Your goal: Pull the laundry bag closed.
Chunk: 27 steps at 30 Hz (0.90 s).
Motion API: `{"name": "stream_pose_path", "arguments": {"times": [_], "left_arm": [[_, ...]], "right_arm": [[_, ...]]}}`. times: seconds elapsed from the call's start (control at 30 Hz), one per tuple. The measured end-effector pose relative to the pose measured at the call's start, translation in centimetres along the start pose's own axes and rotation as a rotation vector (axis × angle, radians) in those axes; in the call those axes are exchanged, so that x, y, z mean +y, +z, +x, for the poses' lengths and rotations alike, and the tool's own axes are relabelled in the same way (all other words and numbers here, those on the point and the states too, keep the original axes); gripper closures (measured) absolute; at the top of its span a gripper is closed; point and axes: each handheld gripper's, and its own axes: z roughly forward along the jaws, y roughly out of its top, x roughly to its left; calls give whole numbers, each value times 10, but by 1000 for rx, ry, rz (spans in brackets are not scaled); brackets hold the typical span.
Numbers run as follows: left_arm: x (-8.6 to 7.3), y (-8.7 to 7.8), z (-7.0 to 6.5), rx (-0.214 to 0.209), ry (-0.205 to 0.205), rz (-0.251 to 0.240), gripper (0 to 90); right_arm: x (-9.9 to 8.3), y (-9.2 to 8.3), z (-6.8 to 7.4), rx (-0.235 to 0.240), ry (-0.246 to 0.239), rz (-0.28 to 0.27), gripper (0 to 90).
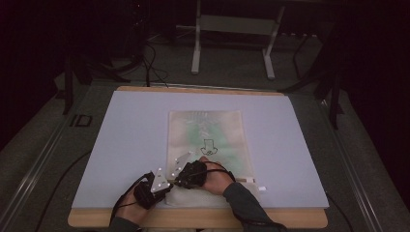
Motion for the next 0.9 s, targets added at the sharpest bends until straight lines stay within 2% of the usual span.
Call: {"name": "stream_pose_path", "arguments": {"times": [0.1,0.2,0.3,0.37,0.47,0.57,0.63,0.77,0.9], "left_arm": [[0,1,1,11,2,0,892],[-1,-1,3,-10,-14,-7,892],[-5,-4,10,-38,-65,-41,884],[-6,-8,14,-27,-109,-75,871],[-5,-7,17,-15,-140,-99,865],[-3,-2,17,-11,-150,-104,865],[-1,2,17,-29,-158,-110,866],[-1,3,16,-29,-157,-112,875],[-2,0,18,-8,-171,-131,873]], "right_arm": [[1,1,-1,-10,9,-4,822],[0,1,-1,-5,14,-10,822],[-1,1,-1,-2,12,-14,821],[-2,1,-1,-3,10,-20,821],[-2,1,-1,-3,8,-19,820],[-2,2,0,-8,6,-20,820],[-2,2,0,-9,7,-21,821],[-2,2,0,-11,3,-23,820],[-3,2,0,-10,9,-32,820]]}}
